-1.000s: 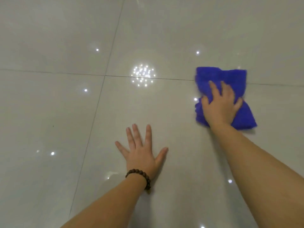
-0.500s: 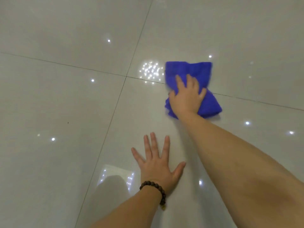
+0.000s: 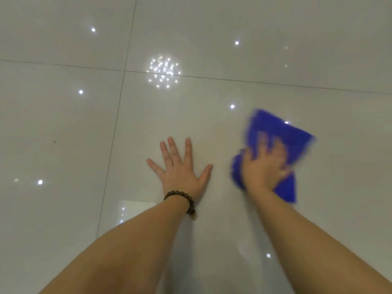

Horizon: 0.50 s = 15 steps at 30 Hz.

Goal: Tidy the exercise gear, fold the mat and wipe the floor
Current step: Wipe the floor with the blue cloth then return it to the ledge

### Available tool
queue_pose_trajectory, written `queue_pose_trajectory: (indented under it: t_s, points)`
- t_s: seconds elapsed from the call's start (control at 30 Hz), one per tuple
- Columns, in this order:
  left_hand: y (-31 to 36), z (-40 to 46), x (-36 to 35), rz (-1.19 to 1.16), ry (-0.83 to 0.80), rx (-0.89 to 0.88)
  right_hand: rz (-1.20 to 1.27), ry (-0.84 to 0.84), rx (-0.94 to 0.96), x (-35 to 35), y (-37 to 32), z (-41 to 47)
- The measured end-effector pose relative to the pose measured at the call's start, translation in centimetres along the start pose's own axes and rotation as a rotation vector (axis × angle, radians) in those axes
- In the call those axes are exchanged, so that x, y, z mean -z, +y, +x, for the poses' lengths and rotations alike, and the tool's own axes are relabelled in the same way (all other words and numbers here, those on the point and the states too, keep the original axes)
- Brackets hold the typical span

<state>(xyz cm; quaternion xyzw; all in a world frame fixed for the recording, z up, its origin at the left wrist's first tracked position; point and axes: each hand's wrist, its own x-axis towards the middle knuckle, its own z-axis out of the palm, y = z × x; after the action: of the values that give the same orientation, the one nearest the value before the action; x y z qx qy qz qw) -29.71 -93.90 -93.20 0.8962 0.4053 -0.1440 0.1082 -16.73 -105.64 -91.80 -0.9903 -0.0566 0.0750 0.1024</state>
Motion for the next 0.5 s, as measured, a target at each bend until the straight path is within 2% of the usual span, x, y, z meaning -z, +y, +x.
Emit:
queue_pose_trajectory:
  t_s: [0.07, 0.1, 0.13, 0.17, 0.2, 0.27, 0.33, 0.4, 0.43, 0.47, 0.5]
  points:
    - [-0.1, 0.2, -0.4, -0.006, 0.016, -0.003, -0.083, -0.039, 0.536, -2.2, -3.2, -2.3]
    - [-0.1, 0.2, -0.5, -0.007, 0.027, 0.001, -0.119, -0.076, 0.707, -2.2, -3.0, -1.8]
    - [0.0, 0.1, -0.5, -0.004, 0.037, 0.001, -0.104, -0.091, 0.787, -1.7, -1.6, -0.4]
    - [0.1, 0.0, -0.4, 0.003, 0.039, -0.009, -0.083, -0.060, 0.764, -1.2, 1.2, 0.7]
    - [0.1, -0.2, -0.3, 0.014, 0.032, -0.015, -0.075, -0.019, 0.659, -0.4, 4.8, 1.6]
    - [0.0, -0.2, -0.2, 0.038, 0.041, -0.005, -0.065, 0.092, 0.305, 1.8, 12.9, 3.2]
    - [0.5, -0.8, -0.3, 0.037, 0.049, 0.022, 0.022, 0.119, -0.074, 3.6, 18.7, 3.9]
    - [2.9, -2.8, -1.4, -0.007, 0.050, 0.022, 0.066, 0.116, -0.362, 3.5, 18.4, 3.2]
    - [5.0, -4.7, -2.5, -0.023, 0.046, -0.014, 0.057, 0.126, -0.354, 2.8, 16.9, 2.2]
    - [7.5, -7.1, -3.7, -0.034, 0.043, -0.065, 0.051, 0.154, -0.228, 2.0, 15.1, 1.1]
    - [10.2, -9.8, -4.9, -0.046, 0.055, -0.123, 0.034, 0.165, -0.024, 1.1, 13.6, -0.2]
